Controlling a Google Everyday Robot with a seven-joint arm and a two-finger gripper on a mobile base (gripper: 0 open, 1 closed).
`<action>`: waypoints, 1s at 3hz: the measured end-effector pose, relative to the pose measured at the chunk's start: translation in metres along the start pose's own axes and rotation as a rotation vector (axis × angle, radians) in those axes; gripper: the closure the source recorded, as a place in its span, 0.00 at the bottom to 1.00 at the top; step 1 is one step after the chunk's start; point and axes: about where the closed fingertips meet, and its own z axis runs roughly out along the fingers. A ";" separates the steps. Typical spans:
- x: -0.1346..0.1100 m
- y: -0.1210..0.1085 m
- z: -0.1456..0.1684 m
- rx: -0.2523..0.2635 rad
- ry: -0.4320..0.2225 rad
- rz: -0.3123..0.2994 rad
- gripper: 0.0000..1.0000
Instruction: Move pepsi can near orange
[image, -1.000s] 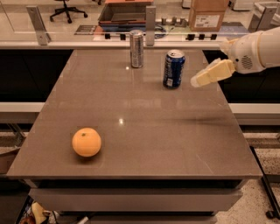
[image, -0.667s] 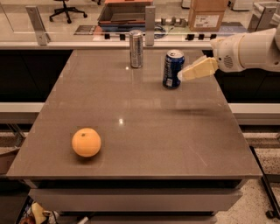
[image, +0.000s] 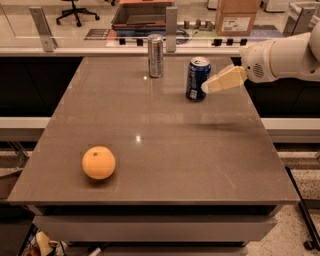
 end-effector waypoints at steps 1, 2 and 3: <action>0.008 -0.001 0.015 -0.023 -0.055 0.051 0.00; 0.009 0.001 0.030 -0.037 -0.128 0.099 0.00; 0.004 0.004 0.044 -0.053 -0.193 0.128 0.00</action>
Offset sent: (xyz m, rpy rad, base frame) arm 0.0282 0.0181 -0.0297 0.2701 -0.0392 -0.0064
